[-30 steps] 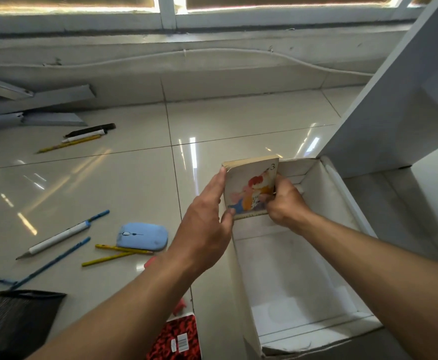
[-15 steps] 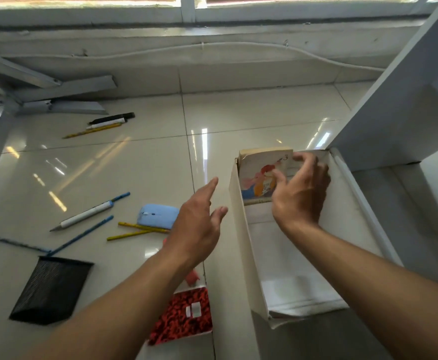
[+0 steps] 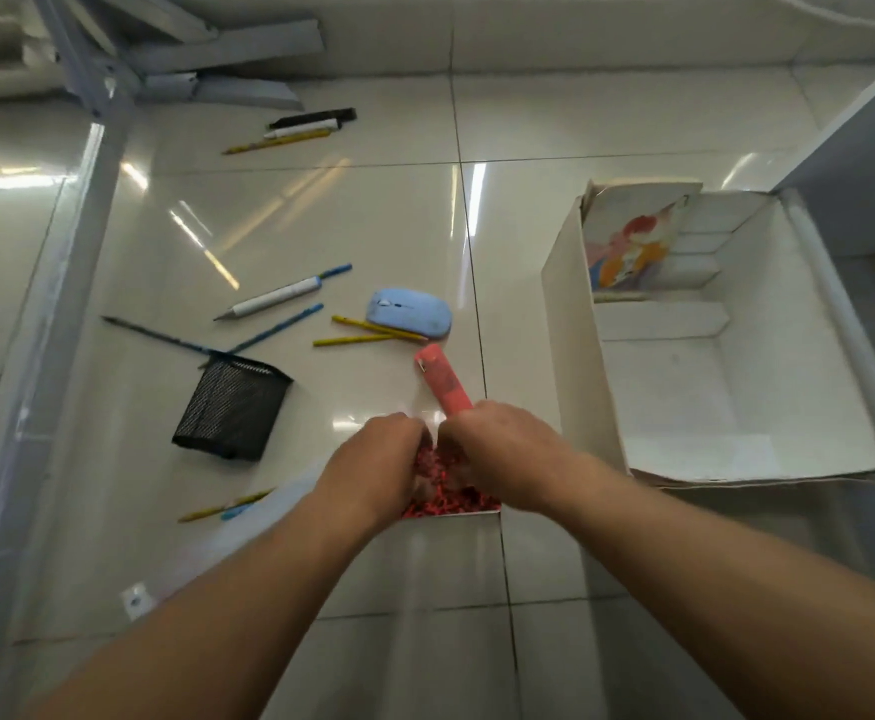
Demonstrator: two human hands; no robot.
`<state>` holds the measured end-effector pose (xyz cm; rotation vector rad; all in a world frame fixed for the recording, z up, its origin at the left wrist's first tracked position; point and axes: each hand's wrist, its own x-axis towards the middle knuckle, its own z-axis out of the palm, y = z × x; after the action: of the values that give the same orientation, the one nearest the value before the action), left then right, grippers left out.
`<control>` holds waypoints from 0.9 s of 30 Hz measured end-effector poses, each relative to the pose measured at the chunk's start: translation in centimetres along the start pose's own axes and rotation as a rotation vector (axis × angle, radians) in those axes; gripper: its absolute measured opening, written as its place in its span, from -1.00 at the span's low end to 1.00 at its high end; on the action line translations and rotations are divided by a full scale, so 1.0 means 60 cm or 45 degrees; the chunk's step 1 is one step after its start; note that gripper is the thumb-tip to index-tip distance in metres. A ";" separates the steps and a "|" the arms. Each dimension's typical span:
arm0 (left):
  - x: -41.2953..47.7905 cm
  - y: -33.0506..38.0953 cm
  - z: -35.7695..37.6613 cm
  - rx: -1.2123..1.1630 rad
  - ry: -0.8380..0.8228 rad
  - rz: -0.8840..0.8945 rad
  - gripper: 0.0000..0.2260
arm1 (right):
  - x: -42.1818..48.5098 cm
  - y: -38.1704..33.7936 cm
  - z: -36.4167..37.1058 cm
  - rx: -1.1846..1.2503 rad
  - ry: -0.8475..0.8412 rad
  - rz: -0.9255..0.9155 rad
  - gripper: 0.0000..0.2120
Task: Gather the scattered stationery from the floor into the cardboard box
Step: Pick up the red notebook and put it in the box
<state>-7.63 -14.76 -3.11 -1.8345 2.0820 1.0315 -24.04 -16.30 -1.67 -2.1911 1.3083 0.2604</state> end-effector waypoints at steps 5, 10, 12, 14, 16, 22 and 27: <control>-0.028 0.001 0.055 0.277 0.151 0.093 -0.58 | -0.023 -0.025 0.074 -0.235 0.114 0.000 -0.63; -0.034 0.000 0.064 0.409 0.148 0.096 -0.27 | -0.017 -0.032 0.099 -0.268 0.193 0.059 -0.43; -0.035 -0.006 0.068 0.476 0.171 0.127 -0.29 | -0.015 -0.034 0.095 -0.288 0.216 0.030 -0.49; -0.035 -0.013 0.071 0.482 0.190 0.173 -0.37 | -0.015 -0.030 0.093 -0.315 0.223 0.001 -0.59; -0.036 -0.016 0.065 0.444 0.180 0.223 -0.51 | -0.018 -0.029 0.090 -0.344 0.211 -0.046 -0.66; -0.021 -0.038 0.013 0.096 -0.199 0.362 -0.51 | -0.041 -0.024 0.058 -0.193 0.094 -0.097 -0.50; -0.007 -0.033 -0.112 -0.294 -0.309 0.177 -0.37 | -0.037 -0.001 -0.029 0.663 -0.051 -0.008 -0.68</control>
<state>-3.70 -18.41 1.37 -1.5780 2.0377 1.5044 -25.33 -15.59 0.77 -1.7393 1.1854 -0.0401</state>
